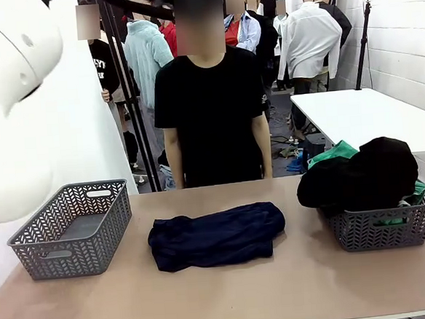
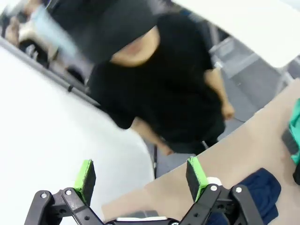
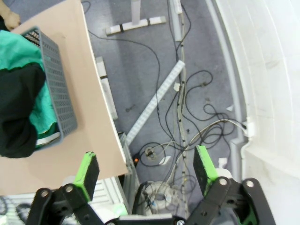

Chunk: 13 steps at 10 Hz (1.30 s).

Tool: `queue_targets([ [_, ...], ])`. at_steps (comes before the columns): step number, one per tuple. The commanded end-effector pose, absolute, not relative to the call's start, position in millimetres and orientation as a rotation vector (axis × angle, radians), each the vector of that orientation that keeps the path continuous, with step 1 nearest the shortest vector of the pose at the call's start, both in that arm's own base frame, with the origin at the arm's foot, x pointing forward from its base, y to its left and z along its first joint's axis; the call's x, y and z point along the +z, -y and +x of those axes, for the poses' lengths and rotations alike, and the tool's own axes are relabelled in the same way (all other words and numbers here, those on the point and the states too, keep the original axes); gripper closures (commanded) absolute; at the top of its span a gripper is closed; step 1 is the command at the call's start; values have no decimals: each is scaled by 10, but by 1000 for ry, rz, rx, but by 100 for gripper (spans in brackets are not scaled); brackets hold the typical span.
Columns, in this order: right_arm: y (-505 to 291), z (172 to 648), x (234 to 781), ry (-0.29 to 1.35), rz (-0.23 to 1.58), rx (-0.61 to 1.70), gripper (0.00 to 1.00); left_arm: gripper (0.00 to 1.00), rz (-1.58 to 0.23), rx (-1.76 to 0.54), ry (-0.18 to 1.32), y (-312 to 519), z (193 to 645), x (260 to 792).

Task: Sort the tops and bottoms.
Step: Lift clothes from the center of the table with your right hand.

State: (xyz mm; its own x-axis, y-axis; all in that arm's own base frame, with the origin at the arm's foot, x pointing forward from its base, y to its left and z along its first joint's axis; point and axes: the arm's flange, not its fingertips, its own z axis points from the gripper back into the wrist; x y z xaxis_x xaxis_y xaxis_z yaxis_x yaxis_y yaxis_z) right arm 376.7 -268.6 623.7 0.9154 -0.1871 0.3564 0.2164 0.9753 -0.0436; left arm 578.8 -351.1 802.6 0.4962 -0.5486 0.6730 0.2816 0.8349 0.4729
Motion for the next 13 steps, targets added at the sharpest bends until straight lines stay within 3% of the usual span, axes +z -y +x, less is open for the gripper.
queue_targets([
  [1, 2667, 3749, 6213, 350, -90, -196, 0, 0, 235, -306, 894, 2311, 4566, 6751],
  [4, 2667, 3749, 6213, 350, -90, -196, 0, 0, 75, -82, 862, 1362, 3925, 6001],
  [9, 2667, 3749, 6213, 350, -90, -196, 0, 0, -178, 188, 925, 1046, 3708, 4329],
  [11, 2667, 3749, 6213, 350, -90, -196, 0, 0, -78, 204, 1020, 972, 3613, 4622],
  [12, 2667, 3749, 6213, 350, -90, -196, 0, 0, -162, 178, 907, 2148, 5639, 6869],
  [13, 2667, 3749, 6213, 350, -90, -196, 0, 0, -162, 178, 907, 2148, 5639, 6869],
])
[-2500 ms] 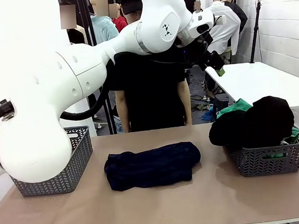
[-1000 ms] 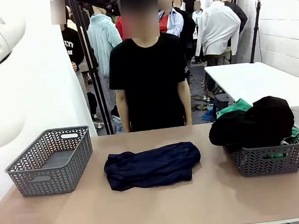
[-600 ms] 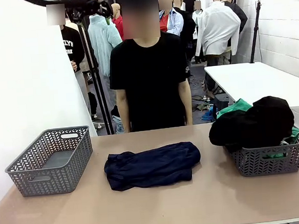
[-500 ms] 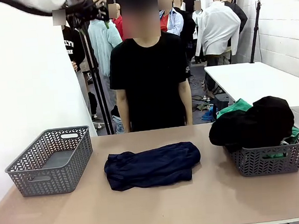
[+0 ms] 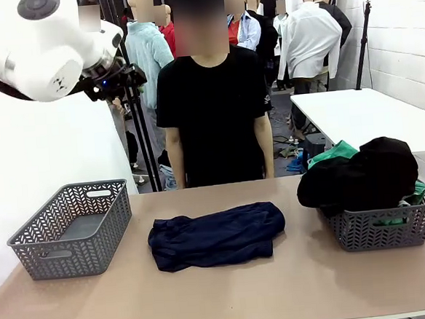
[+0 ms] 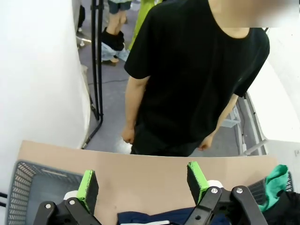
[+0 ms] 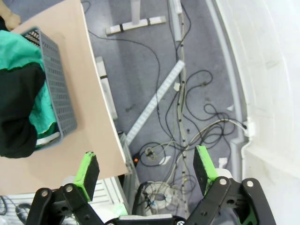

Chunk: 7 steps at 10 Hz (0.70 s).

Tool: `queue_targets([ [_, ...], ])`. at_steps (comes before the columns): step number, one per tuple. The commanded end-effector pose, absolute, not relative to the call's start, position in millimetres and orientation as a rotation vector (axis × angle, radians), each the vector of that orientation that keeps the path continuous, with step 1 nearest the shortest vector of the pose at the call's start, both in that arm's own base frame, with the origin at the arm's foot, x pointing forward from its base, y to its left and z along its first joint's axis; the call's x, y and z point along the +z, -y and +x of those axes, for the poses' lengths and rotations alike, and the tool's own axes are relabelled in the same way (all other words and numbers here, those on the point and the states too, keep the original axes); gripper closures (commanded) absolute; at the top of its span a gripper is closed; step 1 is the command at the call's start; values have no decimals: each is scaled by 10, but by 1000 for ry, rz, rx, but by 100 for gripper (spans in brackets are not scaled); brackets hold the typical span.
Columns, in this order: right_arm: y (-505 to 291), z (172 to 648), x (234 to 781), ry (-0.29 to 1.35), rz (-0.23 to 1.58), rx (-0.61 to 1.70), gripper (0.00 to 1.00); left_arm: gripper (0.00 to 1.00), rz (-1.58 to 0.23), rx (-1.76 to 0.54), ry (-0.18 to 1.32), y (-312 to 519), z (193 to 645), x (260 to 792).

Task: Sort the tops and bottoms.
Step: Lift clothes from the center of the table with your right hand.

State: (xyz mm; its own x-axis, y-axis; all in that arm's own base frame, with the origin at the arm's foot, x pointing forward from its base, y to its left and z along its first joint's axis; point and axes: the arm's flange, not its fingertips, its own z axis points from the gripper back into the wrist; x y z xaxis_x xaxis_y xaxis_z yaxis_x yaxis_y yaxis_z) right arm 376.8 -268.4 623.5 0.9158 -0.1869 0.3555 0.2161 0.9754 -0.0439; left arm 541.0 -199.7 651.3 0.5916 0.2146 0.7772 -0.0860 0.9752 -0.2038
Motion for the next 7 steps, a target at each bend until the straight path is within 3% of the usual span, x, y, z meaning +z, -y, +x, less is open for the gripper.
queue_targets([
  [1, 2667, 3749, 6213, 350, -90, -196, 0, 0, -162, 178, 907, 2148, 5639, 6869],
  [2, 2667, 3749, 6213, 350, -90, -196, 0, 0, -150, 176, 922, 1997, 5410, 6513],
  [4, 2667, 3749, 6213, 350, -90, -196, 0, 0, -40, 200, 873, 1529, 5813, 6661],
  [5, 2667, 3749, 6213, 350, -90, -196, 0, 0, 17, 289, 807, 1009, 5801, 6672],
  [7, 2667, 3749, 6213, 350, -90, -196, 0, 0, 15, 357, 743, 304, 5457, 6479],
])
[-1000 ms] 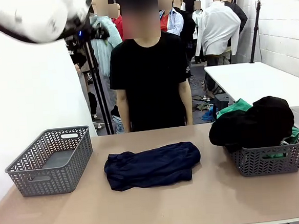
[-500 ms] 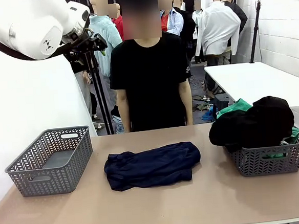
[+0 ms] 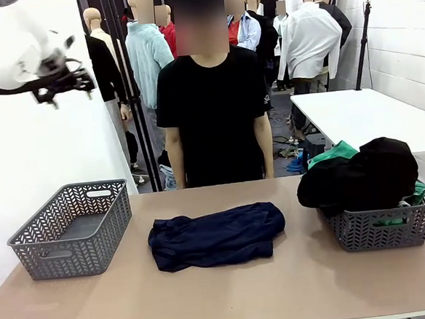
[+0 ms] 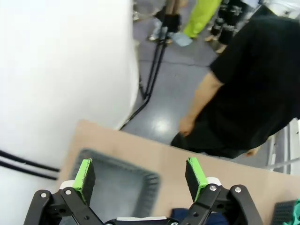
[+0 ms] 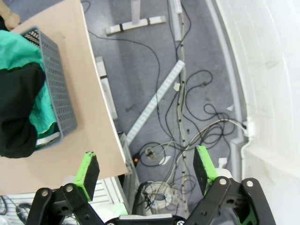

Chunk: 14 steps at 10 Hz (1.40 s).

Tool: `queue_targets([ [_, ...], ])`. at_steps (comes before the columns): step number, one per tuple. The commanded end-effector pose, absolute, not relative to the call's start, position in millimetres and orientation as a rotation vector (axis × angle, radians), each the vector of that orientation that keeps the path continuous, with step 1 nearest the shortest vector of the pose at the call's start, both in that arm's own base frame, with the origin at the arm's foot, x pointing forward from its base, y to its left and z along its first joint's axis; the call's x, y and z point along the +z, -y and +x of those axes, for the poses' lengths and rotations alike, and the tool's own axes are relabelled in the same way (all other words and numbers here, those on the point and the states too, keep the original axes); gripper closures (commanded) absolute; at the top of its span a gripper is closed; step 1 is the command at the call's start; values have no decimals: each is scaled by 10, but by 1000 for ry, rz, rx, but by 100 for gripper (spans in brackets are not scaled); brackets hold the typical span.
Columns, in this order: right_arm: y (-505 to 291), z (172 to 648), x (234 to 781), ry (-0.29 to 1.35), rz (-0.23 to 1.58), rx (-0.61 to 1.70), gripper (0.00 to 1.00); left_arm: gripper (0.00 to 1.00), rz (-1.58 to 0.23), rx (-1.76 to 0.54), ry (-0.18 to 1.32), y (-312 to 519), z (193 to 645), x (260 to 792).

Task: Sort the tops and bottoms.
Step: Lift clothes from the center of the table with your right hand.

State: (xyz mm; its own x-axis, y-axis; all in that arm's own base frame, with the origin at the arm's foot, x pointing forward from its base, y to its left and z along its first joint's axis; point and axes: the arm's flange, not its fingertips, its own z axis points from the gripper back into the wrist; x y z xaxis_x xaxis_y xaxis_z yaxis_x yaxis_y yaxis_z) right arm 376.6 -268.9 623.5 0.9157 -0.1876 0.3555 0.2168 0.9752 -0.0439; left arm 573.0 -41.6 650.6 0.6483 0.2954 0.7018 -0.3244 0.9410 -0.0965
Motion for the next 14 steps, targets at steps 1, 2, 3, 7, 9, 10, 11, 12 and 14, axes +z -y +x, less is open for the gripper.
queue_targets([
  [1, 2667, 3749, 6213, 350, -90, -196, 0, 0, -57, 313, 680, 92, 5259, 6390],
  [2, 2667, 3749, 6213, 350, -90, -196, 0, 0, -103, 276, 659, 110, 5102, 6338],
  [3, 2667, 3749, 6213, 350, -90, -196, 0, 0, -91, 247, 640, 94, 5069, 6309],
  [7, 2686, 3767, 6237, 358, -83, -208, 0, 0, -87, 276, 655, 75, 5090, 6255],
  [9, 2313, 3684, 6778, 470, -139, -94, 0, 0, -87, 276, 655, 75, 5090, 6255],
  [10, 1995, 3623, 7067, 516, -183, 4, 0, 0, -87, 276, 655, 75, 5090, 6255],
  [11, 1567, 3527, 7315, 554, -229, 138, 0, 0, -87, 276, 655, 75, 5090, 6255],
  [12, 1206, 3403, 7438, 563, -265, 273, 0, 0, -87, 276, 655, 75, 5090, 6255],
  [14, 487, 3301, 7479, 498, -312, 586, 0, 0, -87, 276, 655, 75, 5090, 6255],
])
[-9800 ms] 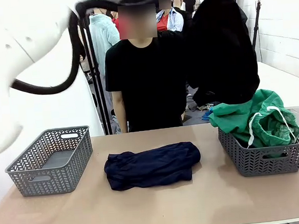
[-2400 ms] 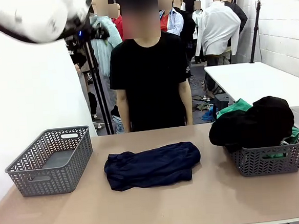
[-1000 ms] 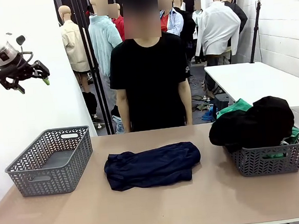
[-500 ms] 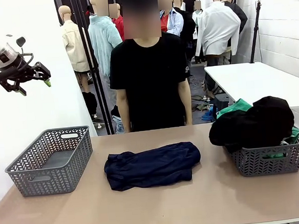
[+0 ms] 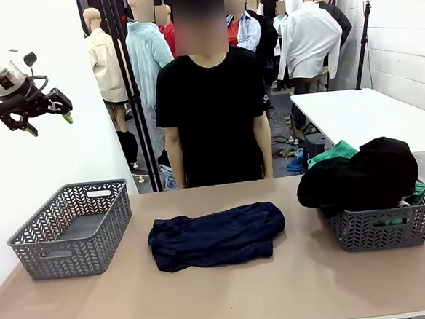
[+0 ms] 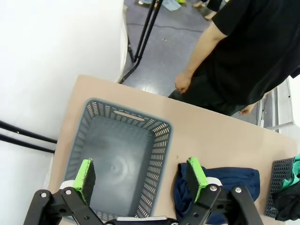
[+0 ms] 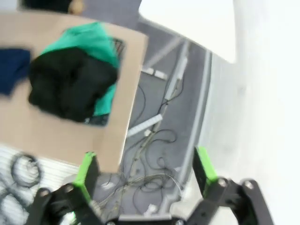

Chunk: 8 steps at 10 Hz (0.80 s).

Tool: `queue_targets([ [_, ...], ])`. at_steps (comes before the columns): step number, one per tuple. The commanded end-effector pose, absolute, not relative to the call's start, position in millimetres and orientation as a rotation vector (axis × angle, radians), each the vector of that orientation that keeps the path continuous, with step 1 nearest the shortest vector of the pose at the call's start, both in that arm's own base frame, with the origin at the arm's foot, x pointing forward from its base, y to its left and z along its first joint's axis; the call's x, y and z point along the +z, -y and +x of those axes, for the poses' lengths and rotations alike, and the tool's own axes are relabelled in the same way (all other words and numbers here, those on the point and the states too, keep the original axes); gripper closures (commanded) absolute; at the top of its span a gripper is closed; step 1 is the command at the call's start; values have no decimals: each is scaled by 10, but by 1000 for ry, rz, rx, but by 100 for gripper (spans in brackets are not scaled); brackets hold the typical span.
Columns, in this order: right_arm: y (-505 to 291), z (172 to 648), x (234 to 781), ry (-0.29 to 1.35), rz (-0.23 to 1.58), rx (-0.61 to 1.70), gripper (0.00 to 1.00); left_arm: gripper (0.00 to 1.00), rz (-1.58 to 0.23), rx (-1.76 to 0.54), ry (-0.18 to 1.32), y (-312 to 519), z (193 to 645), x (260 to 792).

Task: Sort the tops and bottoms.
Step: Lift clothes from the center of the table with your right hand.

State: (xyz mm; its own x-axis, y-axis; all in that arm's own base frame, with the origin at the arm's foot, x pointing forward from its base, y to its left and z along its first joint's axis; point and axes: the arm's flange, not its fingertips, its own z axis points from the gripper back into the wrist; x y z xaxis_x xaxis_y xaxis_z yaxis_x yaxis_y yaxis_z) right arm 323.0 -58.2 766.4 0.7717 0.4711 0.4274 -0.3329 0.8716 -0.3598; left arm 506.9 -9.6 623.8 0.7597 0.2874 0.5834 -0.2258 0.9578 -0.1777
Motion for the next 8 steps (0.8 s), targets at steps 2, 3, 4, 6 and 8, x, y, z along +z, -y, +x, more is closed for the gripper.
queue_targets([
  [2, -309, 3328, 7279, 389, -292, 987, 0, 0, -87, 276, 655, 75, 5090, 6255],
  [3, -627, 3344, 7123, 321, -283, 1107, 0, 0, -87, 276, 655, 75, 5090, 6255],
  [4, -853, 3344, 6977, 266, -285, 1199, 0, 0, -87, 276, 655, 75, 5090, 6255],
  [6, -1017, 3418, 6776, 241, -294, 1159, 0, 0, -87, 276, 655, 75, 5090, 6255],
  [8, -1120, 3304, 6863, 259, -235, 1187, 0, 0, -87, 276, 655, 75, 5090, 6255],
])
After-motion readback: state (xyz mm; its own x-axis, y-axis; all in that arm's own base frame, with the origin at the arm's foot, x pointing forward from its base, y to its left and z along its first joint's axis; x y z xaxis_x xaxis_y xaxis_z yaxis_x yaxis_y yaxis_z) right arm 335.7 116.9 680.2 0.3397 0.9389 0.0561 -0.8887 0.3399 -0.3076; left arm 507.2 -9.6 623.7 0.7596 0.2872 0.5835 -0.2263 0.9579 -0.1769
